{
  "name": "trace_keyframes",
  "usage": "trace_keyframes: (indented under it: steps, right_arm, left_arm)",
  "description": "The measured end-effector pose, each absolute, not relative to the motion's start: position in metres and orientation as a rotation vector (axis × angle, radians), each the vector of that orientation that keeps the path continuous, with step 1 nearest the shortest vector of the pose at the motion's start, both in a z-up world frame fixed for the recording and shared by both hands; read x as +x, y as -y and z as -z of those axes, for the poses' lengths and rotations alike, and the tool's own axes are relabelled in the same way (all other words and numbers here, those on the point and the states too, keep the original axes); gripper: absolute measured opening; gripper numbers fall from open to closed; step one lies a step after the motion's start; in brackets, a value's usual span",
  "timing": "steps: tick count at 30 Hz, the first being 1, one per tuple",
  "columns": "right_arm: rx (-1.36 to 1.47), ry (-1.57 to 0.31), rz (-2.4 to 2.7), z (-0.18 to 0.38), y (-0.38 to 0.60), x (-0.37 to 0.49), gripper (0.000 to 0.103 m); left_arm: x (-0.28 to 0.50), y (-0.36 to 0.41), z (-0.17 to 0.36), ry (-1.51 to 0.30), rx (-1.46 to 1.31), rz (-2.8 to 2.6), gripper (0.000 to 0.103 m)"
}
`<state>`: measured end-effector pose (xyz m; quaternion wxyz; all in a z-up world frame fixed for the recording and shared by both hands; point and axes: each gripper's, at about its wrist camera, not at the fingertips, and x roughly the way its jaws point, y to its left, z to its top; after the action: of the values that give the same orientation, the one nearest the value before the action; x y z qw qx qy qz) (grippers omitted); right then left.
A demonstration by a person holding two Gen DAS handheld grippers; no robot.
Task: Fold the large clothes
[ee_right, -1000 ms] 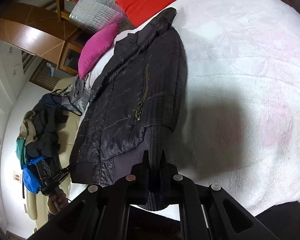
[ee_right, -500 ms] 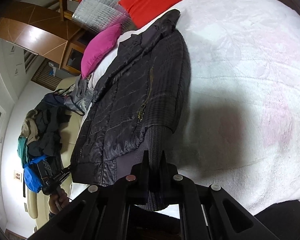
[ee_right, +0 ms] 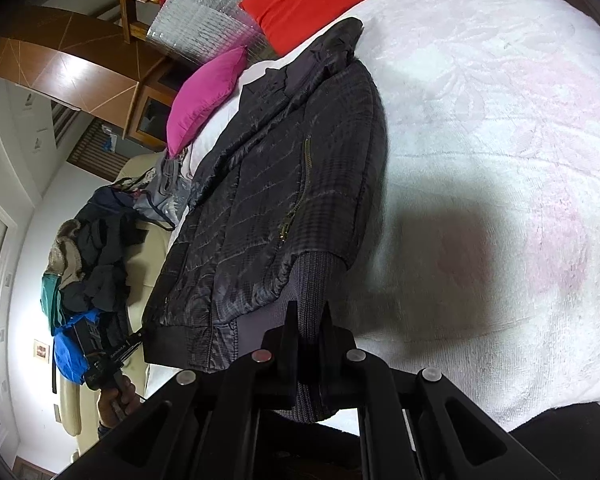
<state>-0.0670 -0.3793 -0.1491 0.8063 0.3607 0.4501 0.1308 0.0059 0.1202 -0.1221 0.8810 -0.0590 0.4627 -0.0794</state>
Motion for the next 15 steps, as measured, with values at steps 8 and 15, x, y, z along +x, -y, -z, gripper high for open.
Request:
trace_keyframes:
  steps: [8,15]
  right_arm:
    - [0.757,-0.971,-0.274,0.1441,0.3754,-0.0658,0.008]
    - [0.756,-0.979,-0.275,0.1477,0.3768,-0.0647,0.008]
  left_arm:
    - [0.0046,-0.1147,0.1196,-0.948,-0.092,0.154,0.015]
    - [0.0006,-0.1133,0.1196,-0.946,-0.080,0.149,0.015]
